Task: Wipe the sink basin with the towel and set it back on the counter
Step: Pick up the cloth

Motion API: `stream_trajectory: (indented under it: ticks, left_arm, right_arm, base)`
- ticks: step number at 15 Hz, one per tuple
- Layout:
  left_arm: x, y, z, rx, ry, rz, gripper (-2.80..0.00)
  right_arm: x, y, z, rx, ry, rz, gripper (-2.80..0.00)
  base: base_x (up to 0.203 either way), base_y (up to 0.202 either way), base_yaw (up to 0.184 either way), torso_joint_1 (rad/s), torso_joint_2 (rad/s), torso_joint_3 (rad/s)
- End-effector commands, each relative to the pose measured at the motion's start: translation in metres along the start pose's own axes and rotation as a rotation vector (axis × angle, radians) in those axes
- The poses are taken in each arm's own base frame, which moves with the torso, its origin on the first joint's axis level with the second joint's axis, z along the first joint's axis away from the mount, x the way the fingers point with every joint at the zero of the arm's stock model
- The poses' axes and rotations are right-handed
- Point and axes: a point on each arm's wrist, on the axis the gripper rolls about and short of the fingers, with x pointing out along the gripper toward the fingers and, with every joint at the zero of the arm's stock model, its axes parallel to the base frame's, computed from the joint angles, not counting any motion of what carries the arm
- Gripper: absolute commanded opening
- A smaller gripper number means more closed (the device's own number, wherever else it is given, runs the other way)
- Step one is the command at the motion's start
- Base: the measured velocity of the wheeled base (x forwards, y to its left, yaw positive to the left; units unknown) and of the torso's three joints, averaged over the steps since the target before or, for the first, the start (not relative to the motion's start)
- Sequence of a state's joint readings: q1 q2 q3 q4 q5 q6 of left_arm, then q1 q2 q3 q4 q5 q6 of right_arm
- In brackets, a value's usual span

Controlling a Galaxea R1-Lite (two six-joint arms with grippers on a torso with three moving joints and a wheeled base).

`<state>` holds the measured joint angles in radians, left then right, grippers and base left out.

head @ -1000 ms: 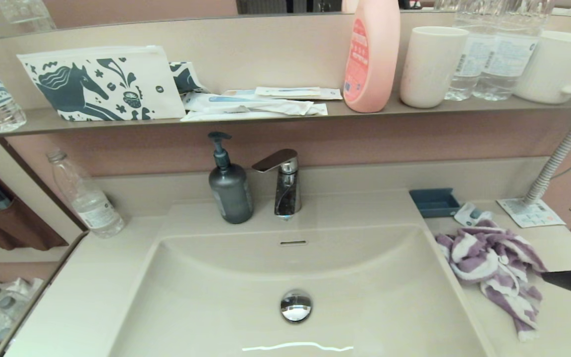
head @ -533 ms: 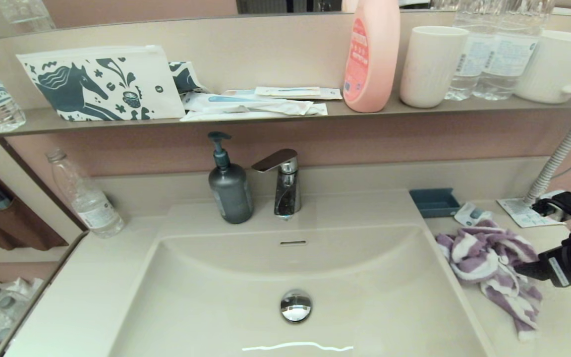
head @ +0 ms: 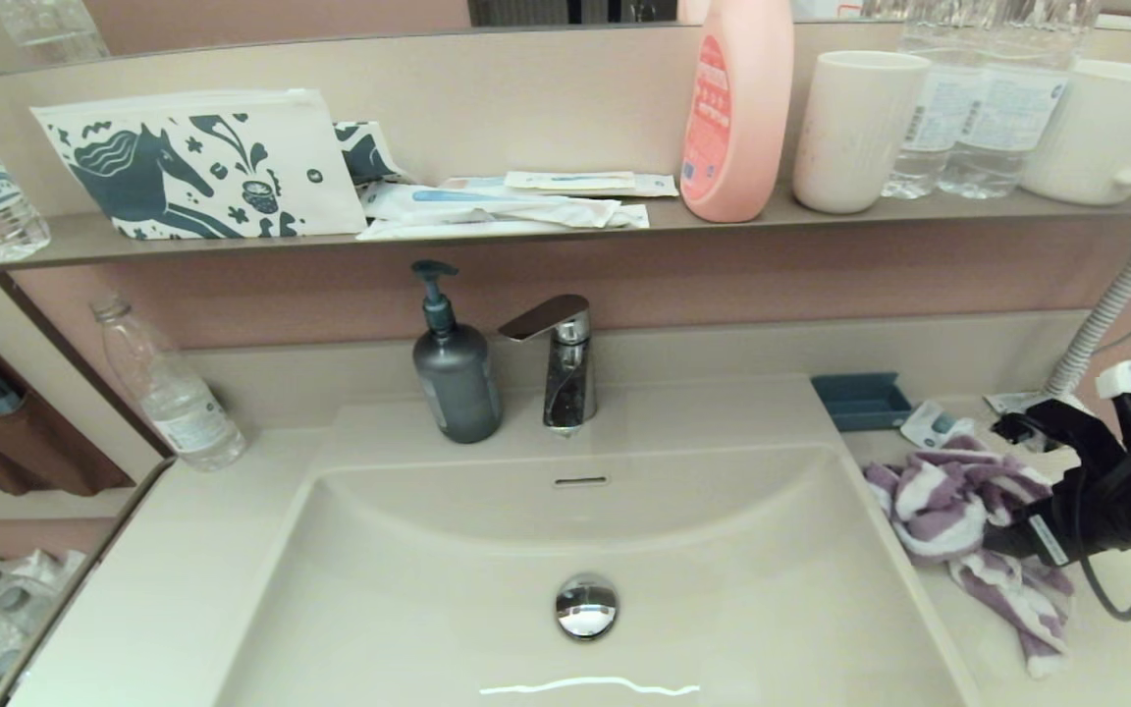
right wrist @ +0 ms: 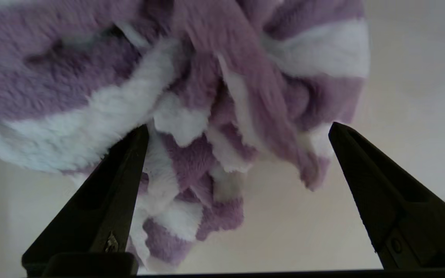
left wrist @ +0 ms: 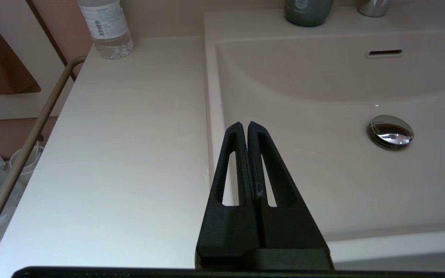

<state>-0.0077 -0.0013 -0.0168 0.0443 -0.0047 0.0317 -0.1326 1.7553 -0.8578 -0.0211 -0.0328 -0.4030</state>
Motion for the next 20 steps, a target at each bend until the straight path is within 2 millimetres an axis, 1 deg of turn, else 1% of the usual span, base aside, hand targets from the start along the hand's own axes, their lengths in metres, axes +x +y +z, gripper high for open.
stream_trajectory:
  ticks: [1,5,7,10,14,15,18,20]
  left_arm:
    - [0.000,0.000,0.000,0.001,0.001,0.000,-2.80]
    - [0.000,0.000,0.000,0.001,0.001,0.000,-2.80]
    - [0.000,0.000,0.000,0.001,0.001,0.000,-2.80]
    - [0.000,0.000,0.000,0.001,0.001,0.000,-2.80]
    - [0.000,0.000,0.000,-0.001,0.001,0.000,-2.80]
    - [0.000,0.000,0.000,0.000,0.001,0.000,-2.80]
    - [0.000,0.000,0.000,0.001,0.001,0.000,-2.80]
    - [0.000,0.000,0.000,0.001,0.001,0.000,-2.80]
  right_arm:
    - [0.004,0.000,0.005,-0.007,-0.015,0.022,0.00]
    - [0.007,-0.005,0.017,0.005,-0.098,0.132,0.00]
    - [0.017,-0.003,0.015,0.003,-0.076,0.156,0.00]
    - [0.029,0.005,0.013,-0.009,-0.041,0.185,0.00]
    - [0.044,0.006,0.010,-0.007,-0.039,0.179,0.00]
    - [0.046,0.007,0.007,-0.004,-0.026,0.183,-2.80]
    - [0.046,0.010,0.000,0.011,-0.001,0.190,-2.80]
    - [0.038,0.007,0.000,0.017,-0.020,0.181,-2.80]
  base:
    - [0.000,0.000,0.000,0.000,0.00,0.000]
    - [0.000,0.000,0.000,0.000,0.00,0.000]
    - [0.000,0.000,0.000,0.000,0.00,0.000]
    - [0.000,0.000,0.000,0.000,0.00,0.000]
    - [0.000,0.000,0.000,0.000,0.00,0.000]
    - [0.000,0.000,0.000,0.000,0.00,0.000]
    - [0.000,0.000,0.000,0.000,0.00,0.000]
    - [0.000,0.000,0.000,0.000,0.00,0.000]
